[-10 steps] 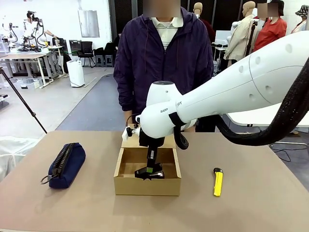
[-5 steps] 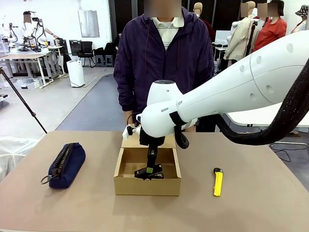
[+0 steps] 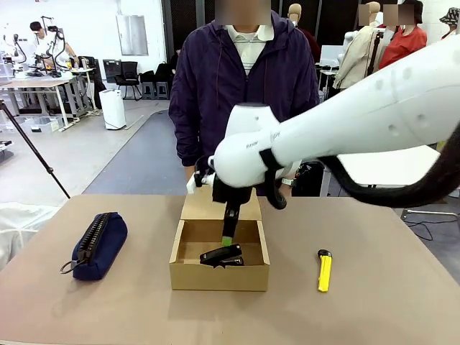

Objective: Pack the items into the box.
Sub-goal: Pick up the item specified by the human and place it in the Mailer Box.

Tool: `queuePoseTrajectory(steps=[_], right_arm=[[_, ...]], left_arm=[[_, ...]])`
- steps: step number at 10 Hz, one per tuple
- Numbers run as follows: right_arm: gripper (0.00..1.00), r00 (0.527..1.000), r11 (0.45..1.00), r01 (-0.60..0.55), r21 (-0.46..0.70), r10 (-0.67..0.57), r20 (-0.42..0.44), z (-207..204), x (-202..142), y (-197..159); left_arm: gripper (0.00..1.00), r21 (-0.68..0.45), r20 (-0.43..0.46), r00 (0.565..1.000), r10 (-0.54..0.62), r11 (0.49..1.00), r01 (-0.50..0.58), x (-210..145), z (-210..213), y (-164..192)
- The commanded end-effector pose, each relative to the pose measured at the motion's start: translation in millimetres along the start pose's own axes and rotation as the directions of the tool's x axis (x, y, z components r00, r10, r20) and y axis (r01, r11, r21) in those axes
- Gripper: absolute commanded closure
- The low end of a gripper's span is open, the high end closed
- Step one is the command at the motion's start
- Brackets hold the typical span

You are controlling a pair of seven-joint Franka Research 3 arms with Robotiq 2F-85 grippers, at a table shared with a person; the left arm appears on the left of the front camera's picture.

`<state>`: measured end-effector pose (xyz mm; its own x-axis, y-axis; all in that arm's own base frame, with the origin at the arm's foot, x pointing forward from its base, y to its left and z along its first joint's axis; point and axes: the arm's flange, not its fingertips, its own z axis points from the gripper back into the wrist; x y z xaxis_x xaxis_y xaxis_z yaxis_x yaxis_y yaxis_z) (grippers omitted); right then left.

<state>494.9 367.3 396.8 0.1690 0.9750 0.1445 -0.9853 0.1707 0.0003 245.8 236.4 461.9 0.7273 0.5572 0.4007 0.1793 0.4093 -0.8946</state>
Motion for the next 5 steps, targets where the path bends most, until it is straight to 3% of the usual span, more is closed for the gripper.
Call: queuePoseTrajectory(steps=[1,3,4,5], right_arm=[[0.00,0.986,0.985,0.165,0.050,-0.164,-0.024,81.4,-47.3,12.5],[0.00,0.893,0.880,0.428,0.205,-0.447,0.055,145.2,-130.4,16.2],[0.00,0.804,0.800,0.510,0.315,-0.574,0.155,165.3,-179.6,21.6],[0.00,0.605,0.632,0.638,0.440,-0.765,0.221,180.0,-238.2,26.1]], left_arm=[[0.00,-0.022,0.013,1.000,-0.012,1.000,0.012,0.6,0.8,-0.7],[0.00,-0.022,0.013,1.000,-0.012,1.000,0.012,0.6,0.8,-0.7],[0.00,-0.022,0.013,1.000,-0.012,1.000,0.012,0.6,0.8,-0.7],[0.00,-0.022,0.013,1.000,-0.012,1.000,0.012,0.6,0.8,-0.7]])
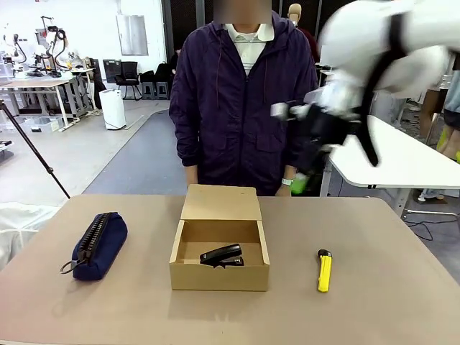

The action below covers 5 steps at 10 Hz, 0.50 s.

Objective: Pack the items into the box.
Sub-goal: Pick up the item specified by the human and place it in the Mailer Box.

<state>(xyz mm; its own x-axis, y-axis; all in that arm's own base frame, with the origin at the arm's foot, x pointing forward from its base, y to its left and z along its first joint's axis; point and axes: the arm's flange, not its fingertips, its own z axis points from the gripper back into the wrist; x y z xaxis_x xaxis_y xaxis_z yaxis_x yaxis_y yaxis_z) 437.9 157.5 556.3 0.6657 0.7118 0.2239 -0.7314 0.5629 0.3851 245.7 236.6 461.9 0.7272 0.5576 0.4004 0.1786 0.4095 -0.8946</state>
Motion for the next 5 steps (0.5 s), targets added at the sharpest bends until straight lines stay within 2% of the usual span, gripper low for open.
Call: queuePoseTrajectory(steps=[1,2,3,4,5], right_arm=[[0.00,0.847,0.898,0.340,0.278,-0.421,0.325,19.9,-89.8,-36.7],[0.00,0.752,0.819,0.343,0.460,-0.533,0.388,31.1,-135.4,-51.6],[0.00,0.645,0.746,0.309,0.589,-0.620,0.447,36.4,-181.9,-67.9],[0.00,0.483,0.672,0.259,0.694,-0.712,0.510,34.8,-225.5,-86.4],[0.00,0.305,0.586,0.191,0.787,-0.798,0.520,27.1,-261.2,-103.6]], left_arm=[[0.00,-0.023,0.013,1.000,-0.013,1.000,0.013,0.5,0.6,-0.8],[0.00,-0.023,0.013,1.000,-0.013,1.000,0.013,0.5,0.6,-0.8],[0.00,-0.023,0.013,1.000,-0.013,1.000,0.013,0.5,0.6,-0.8],[0.00,-0.023,0.013,1.000,-0.013,1.000,0.013,0.5,0.6,-0.8],[0.00,-0.023,0.013,1.000,-0.013,1.000,0.013,0.5,0.6,-0.8]])
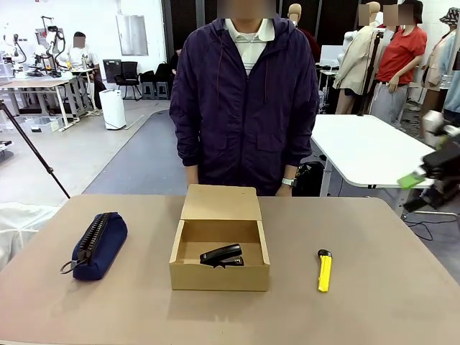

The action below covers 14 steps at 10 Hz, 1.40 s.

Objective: Pack the items into the box.
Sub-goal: Pick up the item specified by the human and place it in the Mailer Box.

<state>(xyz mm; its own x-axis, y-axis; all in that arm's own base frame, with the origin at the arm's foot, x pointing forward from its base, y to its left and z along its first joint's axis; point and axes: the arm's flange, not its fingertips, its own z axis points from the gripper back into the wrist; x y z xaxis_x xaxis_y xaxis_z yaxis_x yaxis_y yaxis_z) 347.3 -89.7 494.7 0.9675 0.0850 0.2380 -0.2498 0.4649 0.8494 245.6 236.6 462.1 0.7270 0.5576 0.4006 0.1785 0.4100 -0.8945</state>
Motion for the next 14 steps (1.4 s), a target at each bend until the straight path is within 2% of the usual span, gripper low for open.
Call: queuePoseTrajectory(steps=[1,2,3,4,5,14], right_arm=[[0.00,0.813,0.909,0.046,0.414,-0.275,0.513,6.0,-19.3,-30.2],[0.00,0.783,0.898,0.055,0.436,-0.310,0.540,5.6,-25.5,-39.2],[0.00,0.789,0.908,0.093,0.409,-0.317,0.526,2.3,-22.5,-38.6],[0.00,0.852,0.982,0.103,0.161,-0.171,0.495,-10.3,-7.8,-26.5],[0.00,0.907,0.942,0.156,0.296,-0.255,0.335,23.0,-36.8,-55.6],[0.00,0.907,0.942,0.156,0.296,-0.255,0.335,23.0,-36.8,-55.6]], left_arm=[[0.00,-0.024,0.012,1.000,-0.012,1.000,0.013,0.5,0.4,-0.6],[0.00,-0.024,0.012,1.000,-0.012,1.000,0.013,0.5,0.4,-0.6],[0.00,-0.024,0.012,1.000,-0.012,1.000,0.013,0.5,0.4,-0.6],[0.00,-0.024,0.012,1.000,-0.012,1.000,0.013,0.5,0.4,-0.6],[0.00,-0.024,0.012,1.000,-0.012,1.000,0.013,0.5,0.4,-0.6],[0.00,-0.024,0.012,1.000,-0.012,1.000,0.013,0.5,0.4,-0.6]])
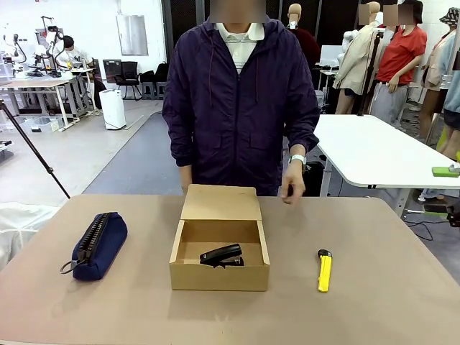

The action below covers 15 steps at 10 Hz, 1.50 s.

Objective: Pack the items into the box.
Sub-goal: Pick up the item specified by the human and place it in the Mailer Box.

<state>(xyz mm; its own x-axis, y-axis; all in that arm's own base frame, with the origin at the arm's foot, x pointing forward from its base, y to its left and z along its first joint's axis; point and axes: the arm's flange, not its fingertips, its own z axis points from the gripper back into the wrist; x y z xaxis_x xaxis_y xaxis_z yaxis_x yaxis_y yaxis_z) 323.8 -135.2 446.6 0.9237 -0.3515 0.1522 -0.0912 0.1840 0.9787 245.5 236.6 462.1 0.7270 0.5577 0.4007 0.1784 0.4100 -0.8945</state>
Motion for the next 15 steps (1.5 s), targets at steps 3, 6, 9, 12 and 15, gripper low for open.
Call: queuePoseTrajectory(steps=[3,6,9,12,15], right_arm=[[0.00,1.000,1.000,-0.007,-0.004,0.007,-0.015,3.5,2.5,2.0],[0.00,1.000,1.000,-0.007,-0.004,0.007,-0.015,3.5,2.5,2.0],[0.00,0.997,0.987,0.083,-0.137,-0.083,0.005,-28.4,12.0,13.9],[0.00,0.969,0.706,0.057,-0.706,-0.209,-0.132,-176.2,24.1,40.2],[0.00,0.939,0.334,-0.243,-0.911,-0.153,-0.307,-278.0,5.7,30.0]], left_arm=[[0.00,-0.024,0.012,1.000,-0.012,1.000,0.013,0.6,0.4,-0.6],[0.00,-0.024,0.012,1.000,-0.012,1.000,0.013,0.6,0.4,-0.6],[0.00,-0.024,0.012,1.000,-0.012,1.000,0.013,0.6,0.4,-0.6],[0.00,-0.024,0.012,1.000,-0.012,1.000,0.013,0.6,0.4,-0.6],[0.00,-0.024,0.012,1.000,-0.012,1.000,0.013,0.6,0.4,-0.6]])
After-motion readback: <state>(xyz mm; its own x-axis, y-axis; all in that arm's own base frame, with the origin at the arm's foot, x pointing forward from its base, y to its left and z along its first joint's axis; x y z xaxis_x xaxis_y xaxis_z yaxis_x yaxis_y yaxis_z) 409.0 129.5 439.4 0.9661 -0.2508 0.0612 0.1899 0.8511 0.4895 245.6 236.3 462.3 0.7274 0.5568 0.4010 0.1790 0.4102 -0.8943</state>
